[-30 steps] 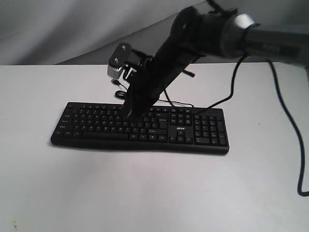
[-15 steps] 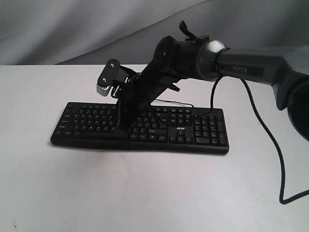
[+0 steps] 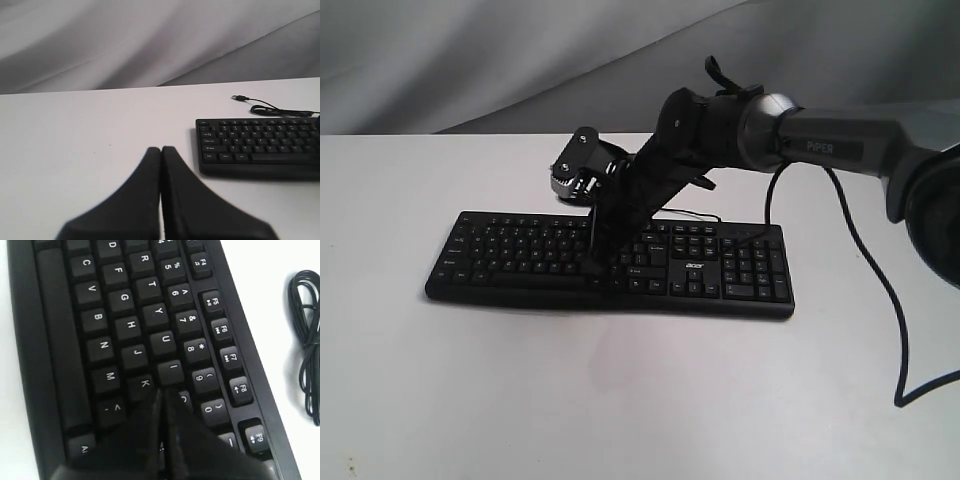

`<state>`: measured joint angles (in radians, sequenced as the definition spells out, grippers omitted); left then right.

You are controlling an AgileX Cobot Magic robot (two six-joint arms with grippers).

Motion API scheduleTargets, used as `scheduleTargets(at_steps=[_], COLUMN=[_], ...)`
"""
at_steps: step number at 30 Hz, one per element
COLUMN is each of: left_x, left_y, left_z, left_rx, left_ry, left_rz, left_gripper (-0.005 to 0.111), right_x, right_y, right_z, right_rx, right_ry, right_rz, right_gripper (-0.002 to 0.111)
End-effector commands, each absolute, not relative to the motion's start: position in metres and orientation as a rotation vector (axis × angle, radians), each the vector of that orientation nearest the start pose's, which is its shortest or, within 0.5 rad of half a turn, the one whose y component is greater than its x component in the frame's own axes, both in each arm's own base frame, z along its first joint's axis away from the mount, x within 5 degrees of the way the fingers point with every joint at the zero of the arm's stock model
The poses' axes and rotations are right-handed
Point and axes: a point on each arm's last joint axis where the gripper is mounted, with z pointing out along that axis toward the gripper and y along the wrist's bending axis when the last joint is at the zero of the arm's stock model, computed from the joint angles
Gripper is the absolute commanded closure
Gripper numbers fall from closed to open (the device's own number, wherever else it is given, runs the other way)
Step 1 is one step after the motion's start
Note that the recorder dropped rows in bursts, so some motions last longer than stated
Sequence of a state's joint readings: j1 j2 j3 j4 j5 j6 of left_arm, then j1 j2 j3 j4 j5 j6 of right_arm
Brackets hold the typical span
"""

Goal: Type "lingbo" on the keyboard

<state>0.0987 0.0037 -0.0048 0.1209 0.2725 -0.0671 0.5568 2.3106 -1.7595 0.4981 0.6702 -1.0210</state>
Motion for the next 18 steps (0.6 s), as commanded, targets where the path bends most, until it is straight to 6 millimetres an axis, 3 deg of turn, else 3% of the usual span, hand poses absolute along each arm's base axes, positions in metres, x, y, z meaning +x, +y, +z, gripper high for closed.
scheduleTargets(at_steps=[1, 18], left_x=[0.0545, 0.0545], left_y=[0.0083, 0.0083], left_z=[0.1893, 0.1893], left_rx=[-0.071, -0.071], left_ry=[1.748, 1.748], left_rz=[0.132, 0.132], left_gripper=[0.106, 0.106], right_x=[0.4070, 0.4025], right_y=[0.2824, 0.2865], right_z=[0.1366, 0.1333], right_rx=[-1.515, -1.559], right_ry=[2.123, 2.108], right_rz=[0.379, 0.419], right_gripper=[0.108, 0.108])
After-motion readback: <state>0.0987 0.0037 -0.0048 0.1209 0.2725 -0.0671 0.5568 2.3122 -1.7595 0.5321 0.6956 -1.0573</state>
